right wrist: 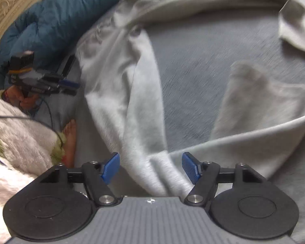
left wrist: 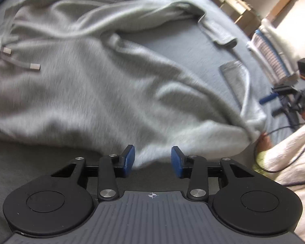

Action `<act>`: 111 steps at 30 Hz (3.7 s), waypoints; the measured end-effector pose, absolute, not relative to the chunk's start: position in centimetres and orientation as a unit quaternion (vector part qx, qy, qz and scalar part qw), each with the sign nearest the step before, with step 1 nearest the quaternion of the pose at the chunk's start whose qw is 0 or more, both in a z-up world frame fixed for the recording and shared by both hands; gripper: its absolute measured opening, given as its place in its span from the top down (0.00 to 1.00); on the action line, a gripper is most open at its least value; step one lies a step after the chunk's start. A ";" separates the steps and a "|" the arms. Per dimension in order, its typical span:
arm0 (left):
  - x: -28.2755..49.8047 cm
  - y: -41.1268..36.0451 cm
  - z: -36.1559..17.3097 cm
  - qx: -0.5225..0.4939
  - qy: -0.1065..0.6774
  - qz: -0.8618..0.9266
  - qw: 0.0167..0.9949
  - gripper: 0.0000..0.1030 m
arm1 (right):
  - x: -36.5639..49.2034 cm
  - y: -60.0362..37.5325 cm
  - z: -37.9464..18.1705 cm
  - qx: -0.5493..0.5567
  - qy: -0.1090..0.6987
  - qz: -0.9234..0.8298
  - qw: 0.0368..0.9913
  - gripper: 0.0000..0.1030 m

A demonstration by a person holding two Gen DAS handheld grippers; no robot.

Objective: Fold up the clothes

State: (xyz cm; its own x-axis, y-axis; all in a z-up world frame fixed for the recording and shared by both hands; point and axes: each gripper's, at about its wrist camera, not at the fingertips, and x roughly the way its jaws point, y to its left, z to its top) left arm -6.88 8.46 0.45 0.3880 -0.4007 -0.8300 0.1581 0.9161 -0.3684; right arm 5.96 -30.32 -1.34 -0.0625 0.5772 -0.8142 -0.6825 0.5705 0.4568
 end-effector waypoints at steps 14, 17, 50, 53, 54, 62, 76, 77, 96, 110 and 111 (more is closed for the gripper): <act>7.3 3.0 -3.0 -0.052 0.430 -0.084 0.898 0.54 | 20.9 -25.6 -7.4 -0.244 0.371 0.205 0.872 0.32; 9.8 1.5 -3.5 -0.005 0.409 -0.072 0.910 0.54 | 22.5 -25.3 -8.8 -0.247 0.390 0.208 0.863 0.72; 16.9 -1.4 -6.6 0.076 0.325 -0.078 0.939 0.98 | 33.3 -34.7 -13.8 0.582 0.534 0.098 0.605 0.57; 15.9 -1.7 -5.7 0.080 0.304 -0.086 0.945 1.00 | 32.8 -36.7 -16.4 0.653 0.475 0.030 0.589 0.57; 15.6 -1.8 -5.4 0.083 0.300 -0.092 0.946 1.00 | 32.7 -37.2 -17.0 0.676 0.449 0.017 0.584 0.58; 12.0 -3.2 -5.3 0.160 0.293 -0.145 0.932 1.00 | 32.1 -38.4 -15.4 0.630 0.394 -0.002 0.669 0.90; 7.1 -0.5 -5.0 0.152 0.327 -0.197 0.912 1.00 | 19.7 -48.3 -5.1 0.444 0.374 -0.018 0.814 0.95; 7.2 -0.4 -5.1 0.141 0.333 -0.195 0.912 1.00 | 19.8 -48.7 -6.2 0.438 0.388 -0.026 0.811 0.95; 9.3 -2.7 -7.5 0.205 0.359 -0.162 0.896 0.54 | 12.6 -39.9 4.3 0.128 0.368 0.248 0.887 0.76; 9.5 -3.5 -9.7 0.265 0.314 -0.177 0.894 0.64 | 11.7 -12.1 -6.9 -0.477 0.281 0.410 0.725 0.75; 9.5 -3.5 -9.7 0.266 0.311 -0.182 0.894 0.70 | 12.2 -11.9 -8.0 -0.496 0.277 0.405 0.717 0.75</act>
